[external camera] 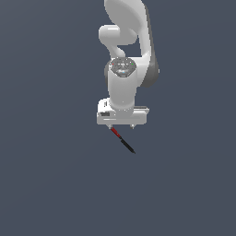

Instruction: Pick up the object and move it to a goal position.

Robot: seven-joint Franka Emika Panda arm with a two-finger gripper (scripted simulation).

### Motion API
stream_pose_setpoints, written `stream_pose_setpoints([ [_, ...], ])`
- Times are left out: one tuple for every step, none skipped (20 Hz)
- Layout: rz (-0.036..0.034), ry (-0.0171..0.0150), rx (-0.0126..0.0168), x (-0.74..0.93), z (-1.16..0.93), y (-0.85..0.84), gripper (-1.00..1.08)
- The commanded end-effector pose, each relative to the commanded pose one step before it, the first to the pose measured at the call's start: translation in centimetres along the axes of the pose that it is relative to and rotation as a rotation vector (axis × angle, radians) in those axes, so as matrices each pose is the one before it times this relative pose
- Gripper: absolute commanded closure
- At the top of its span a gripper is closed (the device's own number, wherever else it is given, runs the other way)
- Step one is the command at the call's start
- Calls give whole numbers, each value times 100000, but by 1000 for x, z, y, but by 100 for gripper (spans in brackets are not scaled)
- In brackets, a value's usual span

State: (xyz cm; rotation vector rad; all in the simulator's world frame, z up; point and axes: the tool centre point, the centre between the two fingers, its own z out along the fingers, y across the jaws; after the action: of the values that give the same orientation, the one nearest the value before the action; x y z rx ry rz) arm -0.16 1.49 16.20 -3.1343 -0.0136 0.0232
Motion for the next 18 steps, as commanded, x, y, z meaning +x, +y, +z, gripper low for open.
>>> stream_pose_setpoints([
  [0,0,0,0,0,1,-92],
  [1,62,-30,31,-10,5,-92],
  [9,265,-125,76,-81,12,-92],
  [16,395,-185,133,-108,24,-92],
  [29,556,-258,185,-155,32,-92],
  [50,717,-328,236,-202,41,-92],
  [75,763,-344,254,-216,44,-92],
  [86,610,-271,202,-178,35,-92],
  [90,442,-194,149,-132,26,-92],
  [87,280,-120,93,-89,16,-92],
  [69,111,-46,37,-42,7,-92],
  [17,-61,28,-13,18,-1,-92],
  [-87,-118,48,-46,42,-10,-92],
  [-254,-81,24,-32,66,-2,-92],
  [-447,-15,-15,-13,83,-1,-92],
  [-605,0,-28,-11,106,-2,-92],
  [-743,-12,-29,-18,133,-1,-92],
  [-875,-30,-25,-27,161,-2,-92],
])
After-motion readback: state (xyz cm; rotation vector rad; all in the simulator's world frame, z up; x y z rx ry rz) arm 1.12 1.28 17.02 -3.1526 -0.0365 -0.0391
